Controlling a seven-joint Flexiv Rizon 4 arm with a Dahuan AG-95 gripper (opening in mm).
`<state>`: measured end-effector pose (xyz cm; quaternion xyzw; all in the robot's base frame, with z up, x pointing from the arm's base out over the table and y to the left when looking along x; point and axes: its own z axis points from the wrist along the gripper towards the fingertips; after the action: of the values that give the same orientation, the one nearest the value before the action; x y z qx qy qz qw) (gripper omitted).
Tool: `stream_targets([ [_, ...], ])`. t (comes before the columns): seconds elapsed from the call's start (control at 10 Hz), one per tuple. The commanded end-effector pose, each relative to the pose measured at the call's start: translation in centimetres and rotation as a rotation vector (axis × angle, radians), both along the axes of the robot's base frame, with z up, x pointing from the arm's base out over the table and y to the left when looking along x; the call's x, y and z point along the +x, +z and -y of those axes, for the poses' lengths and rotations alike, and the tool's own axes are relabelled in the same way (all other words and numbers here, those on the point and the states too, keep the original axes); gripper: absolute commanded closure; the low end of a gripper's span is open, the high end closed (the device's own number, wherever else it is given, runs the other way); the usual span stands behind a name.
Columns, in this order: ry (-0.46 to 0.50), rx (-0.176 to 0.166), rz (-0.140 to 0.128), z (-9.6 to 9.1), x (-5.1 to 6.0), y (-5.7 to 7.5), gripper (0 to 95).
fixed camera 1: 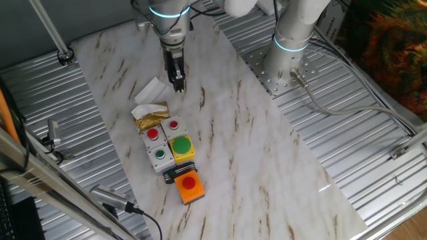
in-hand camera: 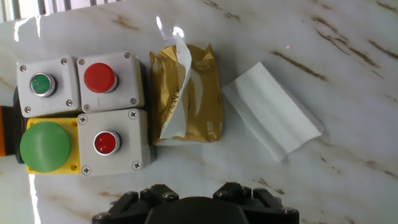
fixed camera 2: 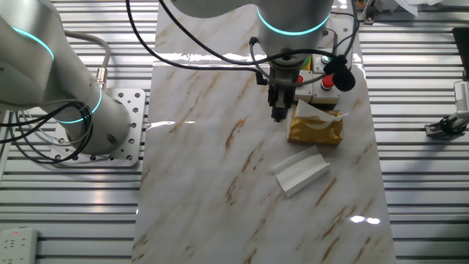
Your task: Pull out a napkin
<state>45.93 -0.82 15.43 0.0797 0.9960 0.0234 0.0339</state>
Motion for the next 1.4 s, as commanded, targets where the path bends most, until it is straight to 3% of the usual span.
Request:
stream_targets([
  [0.1, -0.006, -0.002, -0.006, 0.0, 0.6, 0.1, 57.0],
  [0.2, -0.010, -0.001, -0.006, 0.1, 1.0, 0.2, 76.0],
  [1.1, -0.023, 0.000, -0.008, 0.1, 1.6, 0.2, 76.0],
  [1.2, -0.031, -0.004, -0.023, 0.1, 1.6, 0.2, 95.0],
  [1.4, -0.056, -0.019, -0.035, 0.1, 2.2, 0.3, 95.0],
])
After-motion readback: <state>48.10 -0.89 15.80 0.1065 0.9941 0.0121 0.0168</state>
